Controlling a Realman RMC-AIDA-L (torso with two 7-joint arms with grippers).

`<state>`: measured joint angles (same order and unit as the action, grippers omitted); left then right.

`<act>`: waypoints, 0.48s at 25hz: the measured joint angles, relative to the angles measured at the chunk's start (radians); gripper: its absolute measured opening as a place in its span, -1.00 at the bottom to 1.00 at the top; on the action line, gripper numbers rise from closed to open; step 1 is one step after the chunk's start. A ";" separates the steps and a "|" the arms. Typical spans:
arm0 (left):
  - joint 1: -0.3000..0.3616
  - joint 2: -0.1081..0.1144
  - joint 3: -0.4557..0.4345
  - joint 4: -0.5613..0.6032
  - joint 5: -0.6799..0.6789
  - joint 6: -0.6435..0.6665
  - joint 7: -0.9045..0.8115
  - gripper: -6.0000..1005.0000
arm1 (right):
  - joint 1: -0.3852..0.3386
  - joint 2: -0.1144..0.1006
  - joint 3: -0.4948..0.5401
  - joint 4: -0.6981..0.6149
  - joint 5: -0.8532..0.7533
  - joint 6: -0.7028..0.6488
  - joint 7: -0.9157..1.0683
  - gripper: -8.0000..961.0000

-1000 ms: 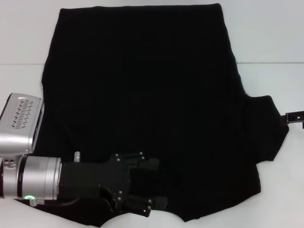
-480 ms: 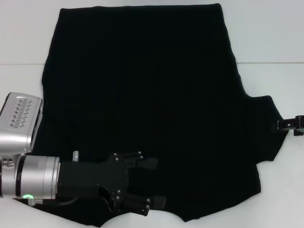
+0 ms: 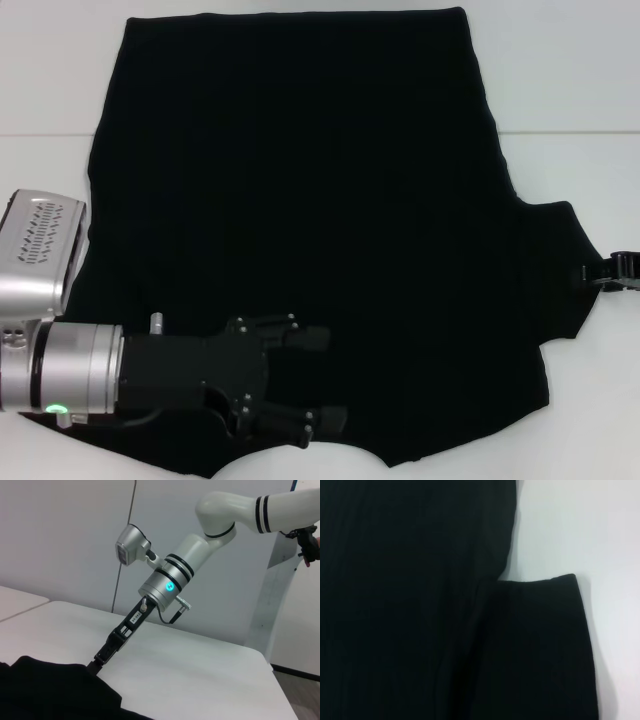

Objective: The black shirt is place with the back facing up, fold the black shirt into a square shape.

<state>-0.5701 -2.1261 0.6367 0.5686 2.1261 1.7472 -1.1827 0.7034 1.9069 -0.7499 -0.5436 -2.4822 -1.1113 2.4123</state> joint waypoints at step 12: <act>0.003 0.000 -0.002 0.007 0.000 -0.001 0.000 0.86 | 0.002 0.006 0.005 -0.001 -0.001 0.004 0.002 -0.41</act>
<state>-0.5675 -2.1260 0.6350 0.5753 2.1261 1.7461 -1.1825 0.7059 1.9132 -0.7448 -0.5443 -2.4836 -1.1072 2.4141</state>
